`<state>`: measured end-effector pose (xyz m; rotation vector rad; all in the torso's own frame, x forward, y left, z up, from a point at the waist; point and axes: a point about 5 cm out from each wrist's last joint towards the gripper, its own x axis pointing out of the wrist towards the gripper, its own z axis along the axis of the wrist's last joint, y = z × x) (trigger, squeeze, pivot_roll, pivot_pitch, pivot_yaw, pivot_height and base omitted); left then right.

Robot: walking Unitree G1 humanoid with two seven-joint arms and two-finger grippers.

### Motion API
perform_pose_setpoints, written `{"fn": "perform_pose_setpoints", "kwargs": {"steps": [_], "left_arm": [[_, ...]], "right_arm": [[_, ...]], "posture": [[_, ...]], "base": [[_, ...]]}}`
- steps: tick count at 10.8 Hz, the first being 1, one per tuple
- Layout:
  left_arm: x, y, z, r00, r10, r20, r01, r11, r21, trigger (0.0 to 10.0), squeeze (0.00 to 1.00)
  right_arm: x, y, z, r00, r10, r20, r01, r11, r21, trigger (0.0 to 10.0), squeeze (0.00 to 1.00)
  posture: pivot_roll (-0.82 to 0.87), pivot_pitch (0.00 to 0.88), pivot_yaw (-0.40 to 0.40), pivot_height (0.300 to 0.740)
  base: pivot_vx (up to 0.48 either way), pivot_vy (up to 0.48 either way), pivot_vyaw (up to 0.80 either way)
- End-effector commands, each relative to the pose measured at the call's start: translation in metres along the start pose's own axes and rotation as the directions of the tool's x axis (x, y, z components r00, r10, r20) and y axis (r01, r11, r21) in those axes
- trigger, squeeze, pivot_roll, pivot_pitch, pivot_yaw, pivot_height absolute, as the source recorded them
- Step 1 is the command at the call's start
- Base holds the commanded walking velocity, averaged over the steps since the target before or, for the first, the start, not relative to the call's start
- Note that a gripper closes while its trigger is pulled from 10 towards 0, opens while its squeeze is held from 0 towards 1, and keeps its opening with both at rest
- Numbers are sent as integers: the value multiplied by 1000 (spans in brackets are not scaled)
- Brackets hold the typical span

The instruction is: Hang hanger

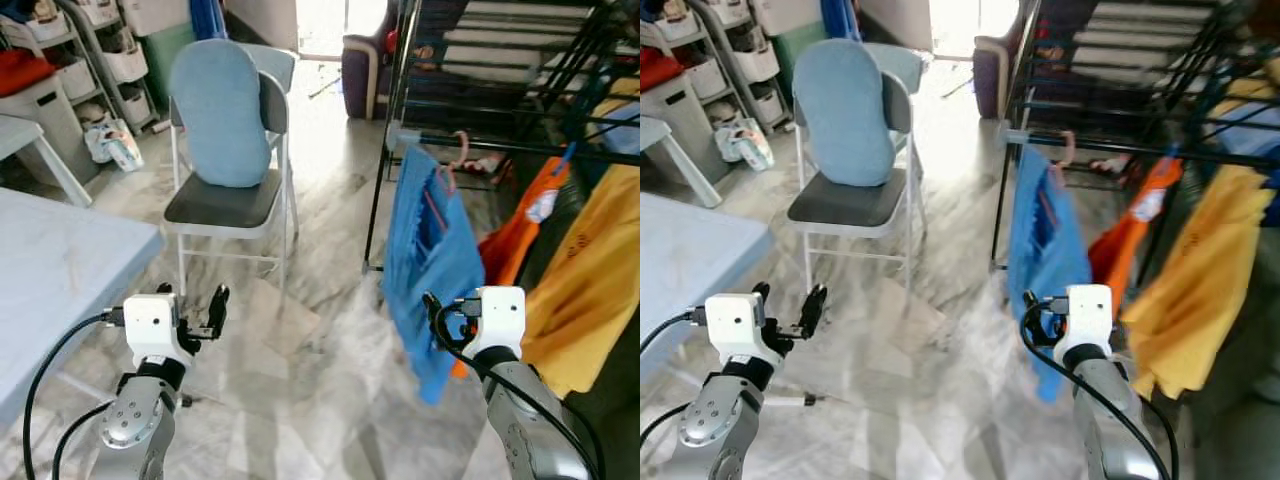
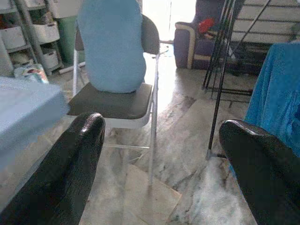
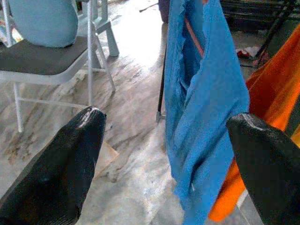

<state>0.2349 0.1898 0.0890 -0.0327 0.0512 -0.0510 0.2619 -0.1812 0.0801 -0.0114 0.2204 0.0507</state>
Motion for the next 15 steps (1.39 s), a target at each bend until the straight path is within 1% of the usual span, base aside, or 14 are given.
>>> {"fn": "perform_pose_setpoints", "kwargs": {"steps": [1,2,3,4,6,7,8,9,10,11,12,13,14,15], "left_arm": [[3,-5,0,999,-34,-5,34,999,7,10000,0],[3,-6,1,999,-39,-5,39,999,9,10000,0],[1,-6,1,999,-42,-10,43,999,14,10000,0],[0,-7,-1,999,-44,-18,45,999,16,10000,0],[-2,-9,-4,998,-46,-39,46,999,4,10000,0],[-1,-10,-4,998,-48,-38,48,999,9,10000,0],[-1,-11,-4,998,-54,-38,54,998,13,10000,0],[0,-12,-2,997,-61,-37,62,998,15,10000,0],[0,-12,-3,996,-69,-50,70,997,13,10000,0],[0,-13,-4,995,-67,-69,67,998,3,10000,0],[1,-13,-6,995,-63,-84,63,998,-2,10000,0],[2,-14,-7,993,-77,-87,78,997,1,10000,0],[2,-17,-8,990,-101,-101,102,995,-3,10000,0],[2,-18,-8,988,-116,-106,117,993,-1,10000,0]], "right_arm": [[-2,-4,0,1000,-18,-2,18,1000,-10,10000,0],[0,-3,1,1000,-25,-4,25,1000,-11,10000,0],[2,-4,1,998,-61,-1,61,997,-43,10000,0],[2,-4,2,999,-52,7,53,998,-20,10000,0],[3,-6,6,997,-77,21,78,996,-44,10000,0],[4,-9,6,994,-114,2,113,990,-88,10000,0],[4,-7,3,997,-70,-33,68,997,-36,10000,0],[3,-7,2,997,-69,-41,68,997,-44,10000,0],[2,-9,-1,994,-84,-68,79,995,-63,10000,0],[3,-9,-4,992,-80,-100,75,995,-60,10000,0],[4,-9,-8,988,-71,-139,59,994,-88,10000,0],[4,-8,-9,987,-85,-133,60,981,-183,10000,0],[4,-8,-8,987,-97,-128,77,985,-154,10000,0],[5,-9,-6,987,-97,-129,73,981,-181,10000,0]], "posture": [[-87,0,42,740],[-85,0,44,740],[-81,0,46,740],[-81,0,46,740],[-85,0,43,740],[-87,0,42,740],[-85,0,40,740],[-85,0,38,740],[-84,0,38,740],[-86,0,38,740],[-85,0,36,740],[-86,0,33,740],[-85,0,30,740],[-85,0,30,740]], "base": [[412,247,0],[416,240,0],[416,0,0],[416,0,0],[416,0,0],[416,240,0],[416,240,0],[424,0,0],[439,0,0],[390,277,0],[326,352,0],[292,382,0],[292,382,0],[285,386,0]]}}
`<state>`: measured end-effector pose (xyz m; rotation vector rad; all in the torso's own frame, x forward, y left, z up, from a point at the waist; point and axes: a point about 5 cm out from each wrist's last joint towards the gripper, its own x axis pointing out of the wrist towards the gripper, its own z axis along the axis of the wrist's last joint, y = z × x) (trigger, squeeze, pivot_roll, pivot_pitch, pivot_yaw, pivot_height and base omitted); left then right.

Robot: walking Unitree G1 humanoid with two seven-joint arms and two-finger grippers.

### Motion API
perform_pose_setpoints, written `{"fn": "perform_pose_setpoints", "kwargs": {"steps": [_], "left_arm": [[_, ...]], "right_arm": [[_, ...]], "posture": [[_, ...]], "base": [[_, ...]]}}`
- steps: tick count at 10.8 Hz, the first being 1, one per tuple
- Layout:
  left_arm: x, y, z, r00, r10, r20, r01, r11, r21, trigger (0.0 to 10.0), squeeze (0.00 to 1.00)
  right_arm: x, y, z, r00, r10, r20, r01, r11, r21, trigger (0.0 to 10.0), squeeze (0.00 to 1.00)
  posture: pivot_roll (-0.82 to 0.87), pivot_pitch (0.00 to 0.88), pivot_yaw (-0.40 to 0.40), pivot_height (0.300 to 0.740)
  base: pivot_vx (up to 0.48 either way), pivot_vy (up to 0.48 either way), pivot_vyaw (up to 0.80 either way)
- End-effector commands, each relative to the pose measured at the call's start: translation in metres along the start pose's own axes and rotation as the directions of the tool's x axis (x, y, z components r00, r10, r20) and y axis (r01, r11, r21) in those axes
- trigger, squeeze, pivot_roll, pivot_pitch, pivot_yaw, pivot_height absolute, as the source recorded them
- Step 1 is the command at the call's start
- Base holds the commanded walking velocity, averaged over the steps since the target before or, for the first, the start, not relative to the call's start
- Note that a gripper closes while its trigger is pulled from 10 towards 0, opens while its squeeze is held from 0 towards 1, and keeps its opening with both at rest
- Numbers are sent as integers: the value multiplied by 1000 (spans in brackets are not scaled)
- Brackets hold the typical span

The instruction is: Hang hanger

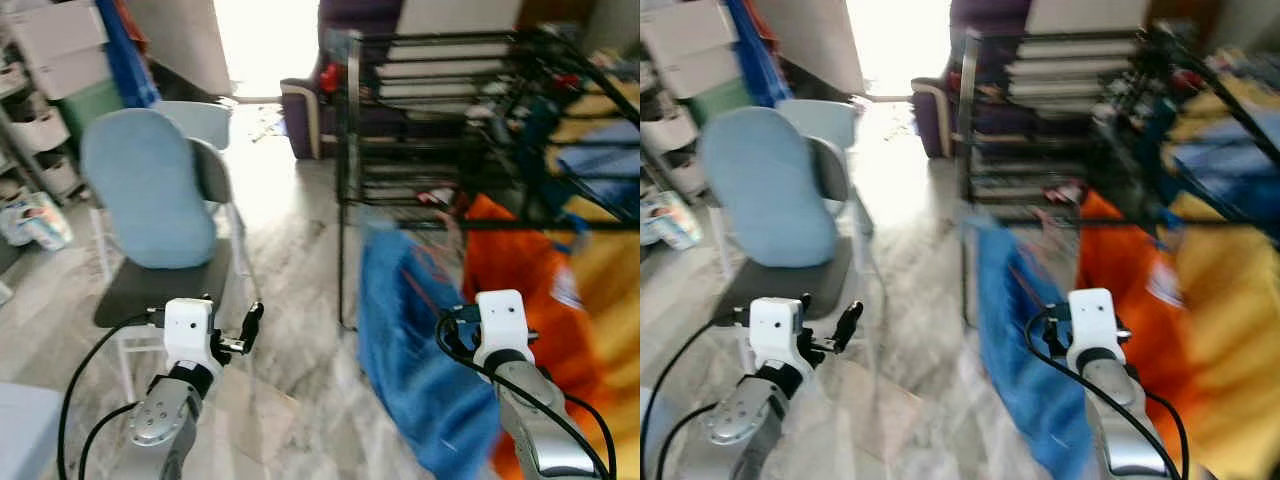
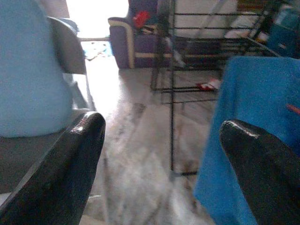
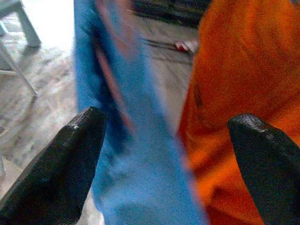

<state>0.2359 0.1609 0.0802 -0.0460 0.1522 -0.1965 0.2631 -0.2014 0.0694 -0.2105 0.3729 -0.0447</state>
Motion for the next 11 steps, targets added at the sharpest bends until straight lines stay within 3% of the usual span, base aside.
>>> {"fn": "perform_pose_setpoints", "kwargs": {"steps": [1,3,6,9,11], "left_arm": [[-2,8,0,1000,11,-20,-10,1000,13,10000,0],[1,5,-1,999,-22,-35,23,999,39,10000,0],[-2,-8,-1,992,-121,-41,123,991,56,10000,0],[-1,-10,3,992,-122,-17,123,992,19,10000,0],[-1,-12,3,990,-138,-16,138,990,6,10000,0]], "right_arm": [[2,9,5,1000,26,-10,-26,1000,0,10000,0],[3,11,-1,996,76,-50,-76,997,-7,10000,0],[3,-3,0,999,-14,-33,11,998,-66,10000,0],[1,-12,5,997,-81,9,82,995,-49,10000,0],[0,-10,5,997,-77,6,77,996,-44,10000,0]], "posture": [[-89,0,28,740],[-89,0,21,740],[-90,0,16,740],[-94,0,14,740],[-94,0,14,740]], "base": [[281,390,0],[141,195,0],[0,0,0],[0,0,0],[0,0,-784]]}}
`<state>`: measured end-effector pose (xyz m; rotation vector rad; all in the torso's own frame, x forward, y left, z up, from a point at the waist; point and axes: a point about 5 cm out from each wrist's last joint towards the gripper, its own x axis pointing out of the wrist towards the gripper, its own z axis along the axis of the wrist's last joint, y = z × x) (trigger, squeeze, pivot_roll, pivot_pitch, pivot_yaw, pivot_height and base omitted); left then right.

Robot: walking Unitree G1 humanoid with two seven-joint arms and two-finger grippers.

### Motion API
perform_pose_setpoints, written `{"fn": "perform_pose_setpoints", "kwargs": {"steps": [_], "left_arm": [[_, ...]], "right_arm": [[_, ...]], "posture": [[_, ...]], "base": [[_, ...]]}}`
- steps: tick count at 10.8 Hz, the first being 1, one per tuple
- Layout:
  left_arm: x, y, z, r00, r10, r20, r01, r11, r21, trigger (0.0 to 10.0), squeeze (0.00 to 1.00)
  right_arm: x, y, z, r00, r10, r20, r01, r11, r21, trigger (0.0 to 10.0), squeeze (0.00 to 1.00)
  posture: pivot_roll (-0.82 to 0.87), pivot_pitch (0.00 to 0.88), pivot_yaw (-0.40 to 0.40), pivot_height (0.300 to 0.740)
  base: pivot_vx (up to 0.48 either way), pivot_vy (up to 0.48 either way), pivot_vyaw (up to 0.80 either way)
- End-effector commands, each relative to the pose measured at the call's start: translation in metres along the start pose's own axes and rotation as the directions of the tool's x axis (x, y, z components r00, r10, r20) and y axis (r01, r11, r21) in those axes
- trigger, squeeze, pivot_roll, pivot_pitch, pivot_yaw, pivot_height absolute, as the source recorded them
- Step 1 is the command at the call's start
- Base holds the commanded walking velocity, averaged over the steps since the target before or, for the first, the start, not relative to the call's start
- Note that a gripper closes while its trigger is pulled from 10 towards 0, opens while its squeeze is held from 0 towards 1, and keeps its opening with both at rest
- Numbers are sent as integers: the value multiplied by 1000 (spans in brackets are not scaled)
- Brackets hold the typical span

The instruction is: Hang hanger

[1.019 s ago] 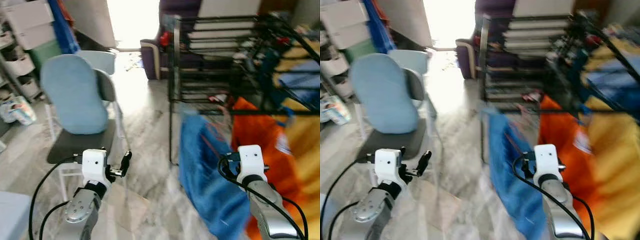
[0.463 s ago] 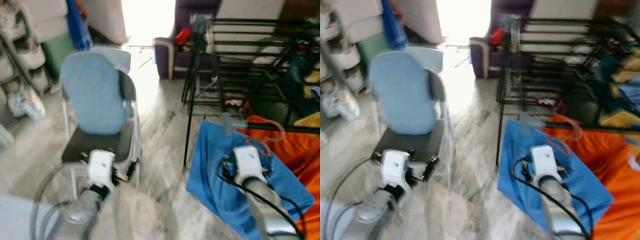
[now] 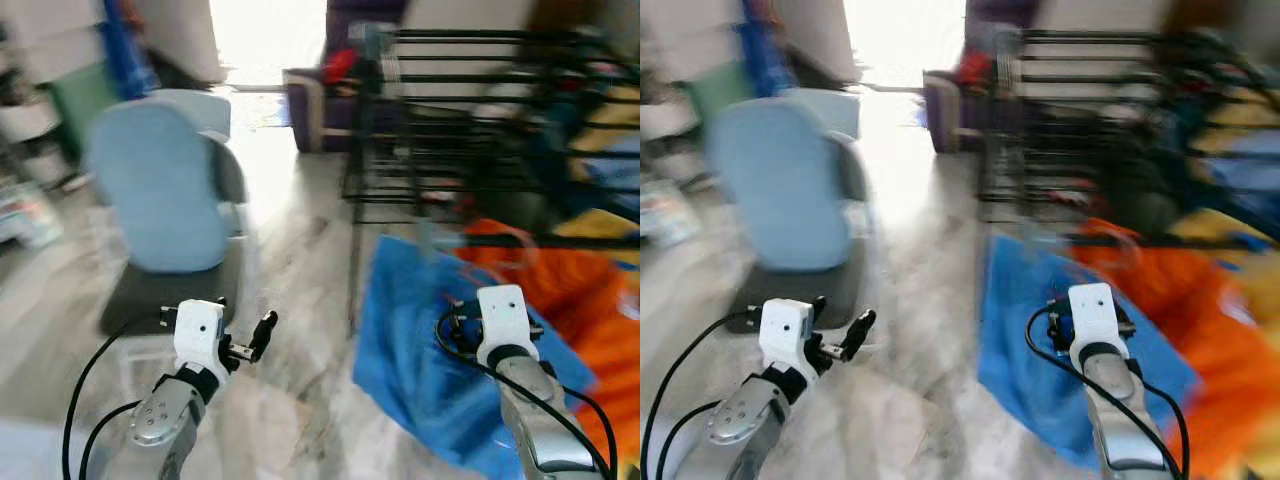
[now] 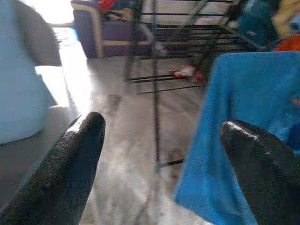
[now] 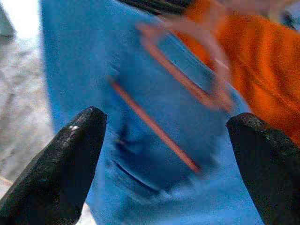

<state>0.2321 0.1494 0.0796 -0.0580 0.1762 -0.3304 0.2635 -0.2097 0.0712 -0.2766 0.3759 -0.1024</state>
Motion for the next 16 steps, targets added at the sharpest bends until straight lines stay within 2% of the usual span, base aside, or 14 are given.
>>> {"fn": "perform_pose_setpoints", "kwargs": {"steps": [1,4,9,12,13,14,15,16], "left_arm": [[0,-1,5,1000,-10,9,10,1000,12,10000,0],[0,-1,4,1000,-17,3,17,1000,7,10000,0],[1,-6,3,998,-64,-26,64,998,-16,10000,0],[1,-8,0,993,-100,-58,99,995,-12,10000,0],[-1,-12,-1,985,-150,-84,150,989,-6,10000,0],[-5,-18,-1,969,-224,-103,225,974,1,10000,0],[-7,-19,-1,962,-246,-116,248,969,9,10000,0],[-8,-18,-3,960,-247,-129,251,968,14,10000,0]], "right_arm": [[-2,-1,5,1000,-10,19,10,1000,6,10000,0],[-2,-8,3,1000,-20,18,21,999,-35,10000,0],[19,-35,-8,996,19,-84,-34,984,-174,10000,0],[29,-42,-18,977,148,-156,-171,974,-147,10000,0],[36,-44,-18,965,200,-171,-218,972,-92,10000,0],[42,-47,-14,967,201,-159,-217,972,-89,3176,0],[46,-49,-12,966,206,-154,-221,972,-83,0,0],[48,-48,-12,966,211,-152,-225,971,-84,0,0]], "posture": [[-98,0,16,740],[-99,0,17,740],[-100,0,21,740],[-96,0,22,740],[-90,0,23,740],[-78,0,25,740],[-73,0,26,740],[-72,0,27,740]], "base": [[0,-262,-763],[0,0,0],[0,0,0],[0,0,0],[0,0,0],[0,0,0],[0,0,0],[0,0,0]]}}
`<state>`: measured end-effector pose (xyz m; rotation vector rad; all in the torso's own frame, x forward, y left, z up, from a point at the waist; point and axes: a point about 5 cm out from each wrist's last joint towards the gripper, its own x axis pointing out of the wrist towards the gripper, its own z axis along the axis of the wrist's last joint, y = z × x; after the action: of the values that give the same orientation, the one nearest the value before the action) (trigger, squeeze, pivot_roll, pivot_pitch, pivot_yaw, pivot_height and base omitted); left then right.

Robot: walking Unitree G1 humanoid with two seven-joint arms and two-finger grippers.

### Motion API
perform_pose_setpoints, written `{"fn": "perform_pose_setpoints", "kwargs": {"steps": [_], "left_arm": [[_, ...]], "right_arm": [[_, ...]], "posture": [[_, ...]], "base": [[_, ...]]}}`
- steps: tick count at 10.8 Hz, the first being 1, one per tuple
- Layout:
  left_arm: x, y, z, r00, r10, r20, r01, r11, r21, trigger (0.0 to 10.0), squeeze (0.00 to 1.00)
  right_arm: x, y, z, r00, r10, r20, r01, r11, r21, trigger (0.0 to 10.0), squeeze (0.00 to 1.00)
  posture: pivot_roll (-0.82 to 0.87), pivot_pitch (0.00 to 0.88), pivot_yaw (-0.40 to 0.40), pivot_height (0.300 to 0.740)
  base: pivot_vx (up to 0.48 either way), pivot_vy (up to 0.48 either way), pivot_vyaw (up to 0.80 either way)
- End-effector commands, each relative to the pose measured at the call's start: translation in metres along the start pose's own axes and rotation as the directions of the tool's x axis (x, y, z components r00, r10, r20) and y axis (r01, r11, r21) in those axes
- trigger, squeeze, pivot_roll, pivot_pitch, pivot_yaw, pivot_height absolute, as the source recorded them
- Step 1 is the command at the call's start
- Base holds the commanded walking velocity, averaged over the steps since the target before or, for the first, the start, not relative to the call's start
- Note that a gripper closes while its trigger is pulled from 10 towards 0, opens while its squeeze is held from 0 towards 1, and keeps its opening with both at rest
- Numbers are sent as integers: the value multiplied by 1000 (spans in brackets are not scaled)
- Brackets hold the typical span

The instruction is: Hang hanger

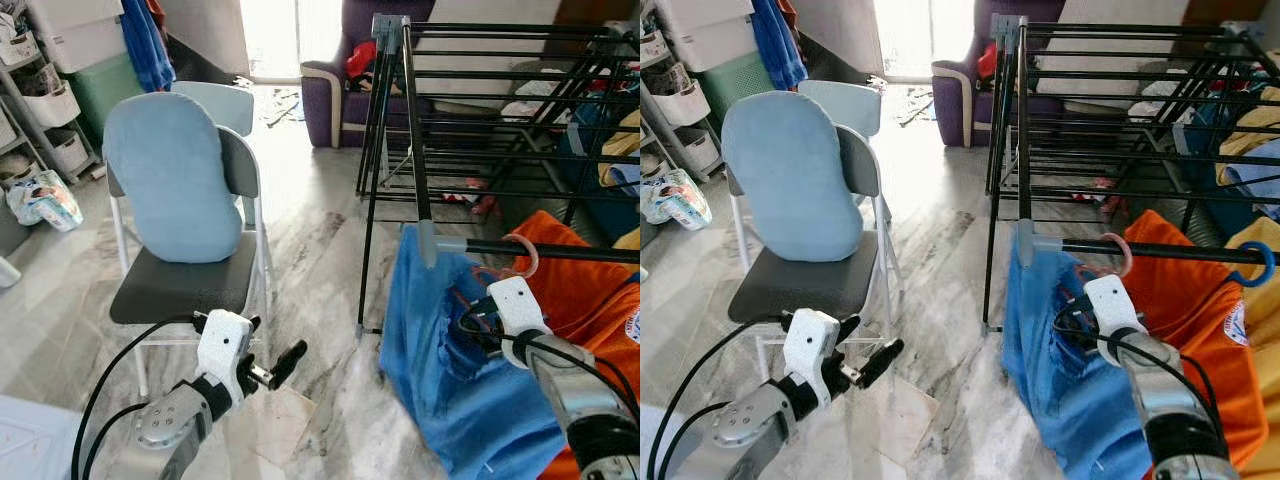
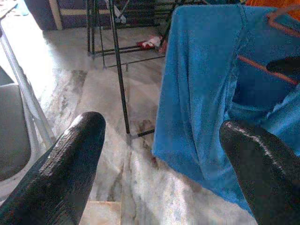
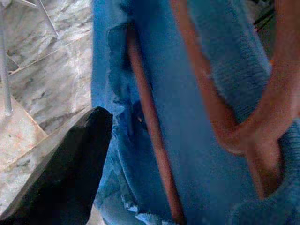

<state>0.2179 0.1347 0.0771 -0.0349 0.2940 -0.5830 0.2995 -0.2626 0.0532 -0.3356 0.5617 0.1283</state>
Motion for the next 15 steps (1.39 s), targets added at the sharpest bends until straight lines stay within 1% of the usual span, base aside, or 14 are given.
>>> {"fn": "perform_pose_setpoints", "kwargs": {"steps": [1,3,4,5,6,7,8,9,10,11,12,14,15], "left_arm": [[-1,1,2,1000,-7,-8,7,1000,21,10000,0],[-2,-2,1,1000,-22,-21,22,1000,20,10000,0],[-3,-3,1,999,-27,-25,28,999,24,10000,0],[-3,-2,0,999,-28,-28,28,999,26,10000,0],[-2,-3,0,999,-31,-32,32,999,26,10000,0],[-1,-4,-1,999,-35,-35,36,999,24,10000,0],[0,-6,-3,998,-49,-42,50,998,25,10000,0],[0,-6,-2,998,-53,-44,54,998,28,10000,0],[0,-6,-2,998,-52,-44,53,998,29,10000,0],[0,-5,-2,998,-50,-45,52,998,30,10000,0],[0,-5,-3,998,-50,-49,52,998,33,10000,0],[2,-6,-6,997,-56,-58,58,998,33,10000,0],[3,-6,-4,997,-56,-54,58,998,33,10000,0]], "right_arm": [[0,-4,0,1000,3,0,-3,1000,17,0,0],[-2,-1,-9,998,65,-20,-64,997,46,0,0],[-8,-1,-10,996,83,-14,-83,996,31,6314,0],[-16,-1,-11,997,76,4,-76,997,9,10000,0],[-23,-1,-14,997,74,16,-74,997,-8,10000,0],[-27,-3,-19,998,65,6,-65,998,-11,10000,0],[-29,-4,-29,998,63,-32,-63,998,-8,10000,0],[-31,-1,-32,996,77,-50,-77,997,0,10000,0],[-32,3,-36,992,104,-70,-104,995,5,6118,0],[-33,4,-38,990,118,-78,-117,993,9,2941,0],[-34,3,-37,992,110,-68,-108,994,22,0,0],[-33,3,-35,993,103,-62,-102,994,28,0,0],[-33,8,-30,992,119,-45,-118,993,29,0,0]], "posture": [[-70,0,27,740],[-73,0,28,740],[-77,0,31,740],[-86,0,32,740],[-97,0,36,740],[-97,0,36,740],[-106,0,40,740],[-106,0,39,740],[-102,0,38,740],[-101,0,37,740],[-103,0,37,740],[-113,0,39,740],[-120,5,42,740]], "base": [[0,0,0],[0,0,0],[0,0,0],[0,0,0],[0,0,0],[0,0,0],[0,0,0],[0,0,0],[0,0,0],[0,0,0],[0,0,0],[0,0,0],[0,0,0]]}}
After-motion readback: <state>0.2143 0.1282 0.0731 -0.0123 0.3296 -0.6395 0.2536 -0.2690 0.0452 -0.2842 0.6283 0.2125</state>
